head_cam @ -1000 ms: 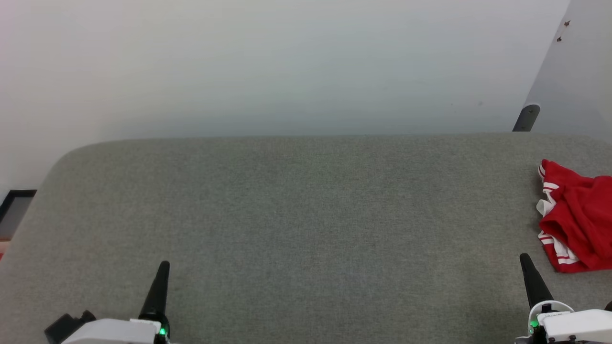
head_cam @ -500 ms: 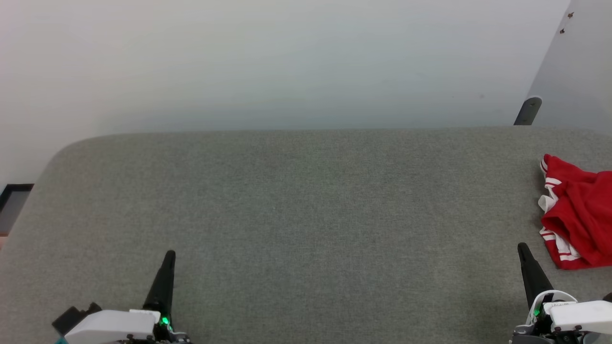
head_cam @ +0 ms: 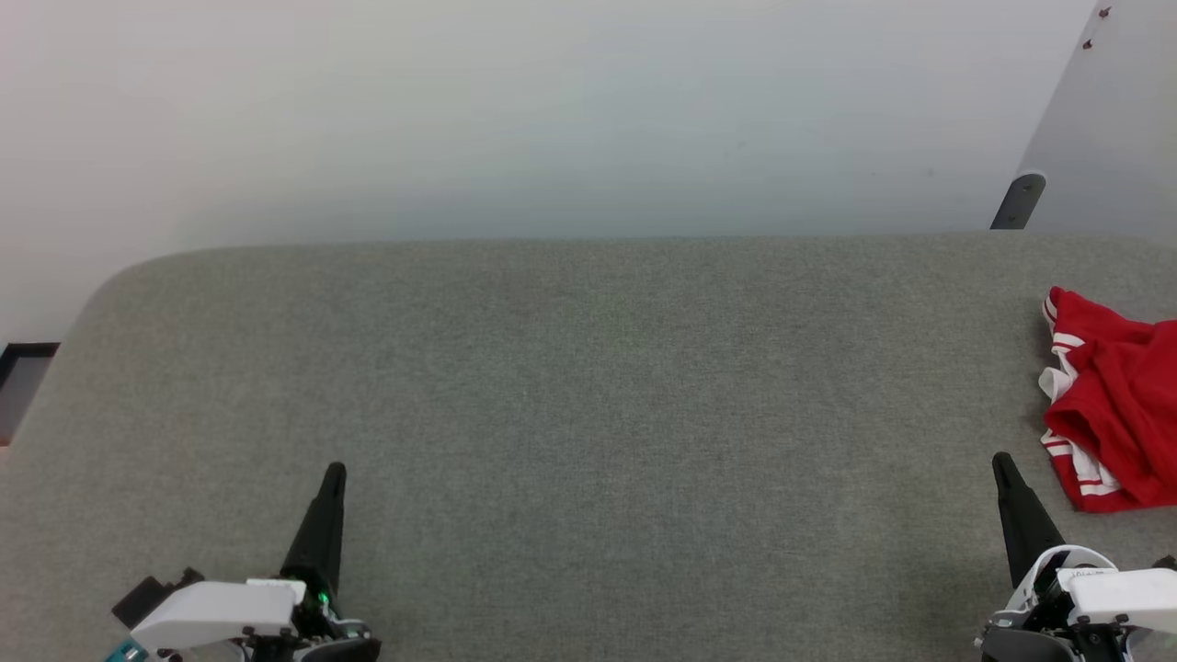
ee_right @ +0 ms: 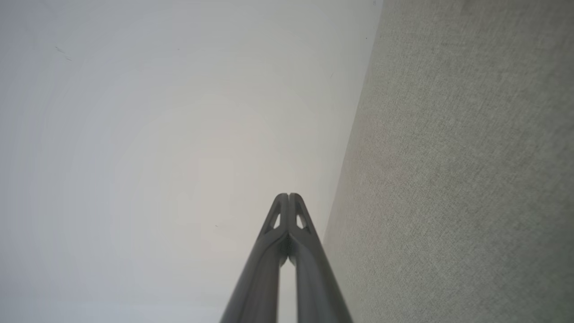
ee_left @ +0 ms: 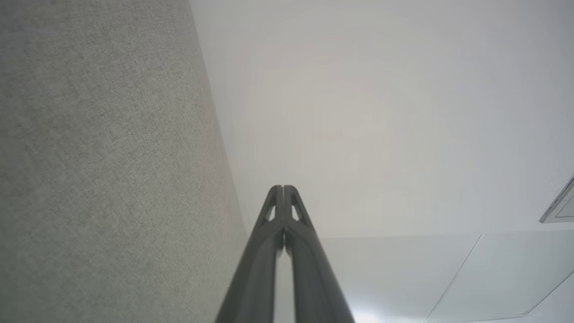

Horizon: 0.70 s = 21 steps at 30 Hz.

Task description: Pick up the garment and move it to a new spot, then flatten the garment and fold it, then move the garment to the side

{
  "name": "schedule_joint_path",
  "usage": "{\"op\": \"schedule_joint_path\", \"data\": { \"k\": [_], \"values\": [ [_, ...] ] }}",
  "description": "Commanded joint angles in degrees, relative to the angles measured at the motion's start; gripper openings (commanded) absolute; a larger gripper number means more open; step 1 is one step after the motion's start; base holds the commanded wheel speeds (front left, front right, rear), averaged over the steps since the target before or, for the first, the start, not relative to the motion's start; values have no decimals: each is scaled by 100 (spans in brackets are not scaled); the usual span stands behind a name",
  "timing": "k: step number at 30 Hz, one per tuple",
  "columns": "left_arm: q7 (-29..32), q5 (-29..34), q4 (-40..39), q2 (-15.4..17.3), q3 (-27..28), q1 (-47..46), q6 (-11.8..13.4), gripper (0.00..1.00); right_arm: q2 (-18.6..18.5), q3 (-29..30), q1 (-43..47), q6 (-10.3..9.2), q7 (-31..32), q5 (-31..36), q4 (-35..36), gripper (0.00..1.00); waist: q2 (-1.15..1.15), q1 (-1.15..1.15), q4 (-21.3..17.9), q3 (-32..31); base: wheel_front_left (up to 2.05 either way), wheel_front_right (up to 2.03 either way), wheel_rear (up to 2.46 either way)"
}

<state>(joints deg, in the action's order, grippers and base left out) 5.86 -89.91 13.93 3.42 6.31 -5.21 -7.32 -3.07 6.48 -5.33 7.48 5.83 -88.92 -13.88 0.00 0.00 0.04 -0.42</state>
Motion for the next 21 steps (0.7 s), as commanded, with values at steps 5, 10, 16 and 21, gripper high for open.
{"op": "schedule_joint_path", "data": {
  "k": [5,10,16,21],
  "values": [
    [76,-230,18,-61,35,-132,-29,0,30,10,-131,2,80,-314,-16,0,0,0,-3,46,0,0,0],
    [90,-252,22,-65,39,-144,-29,0,32,9,-109,2,90,-356,-21,0,0,0,-4,59,0,0,0],
    [89,-253,21,-65,36,-143,-29,0,32,9,-109,3,90,-357,-19,0,0,0,-4,59,0,0,0],
    [89,-254,21,-65,35,-143,-29,0,31,8,-109,3,89,-357,-19,0,0,0,-4,59,0,0,0]
  ]
}}
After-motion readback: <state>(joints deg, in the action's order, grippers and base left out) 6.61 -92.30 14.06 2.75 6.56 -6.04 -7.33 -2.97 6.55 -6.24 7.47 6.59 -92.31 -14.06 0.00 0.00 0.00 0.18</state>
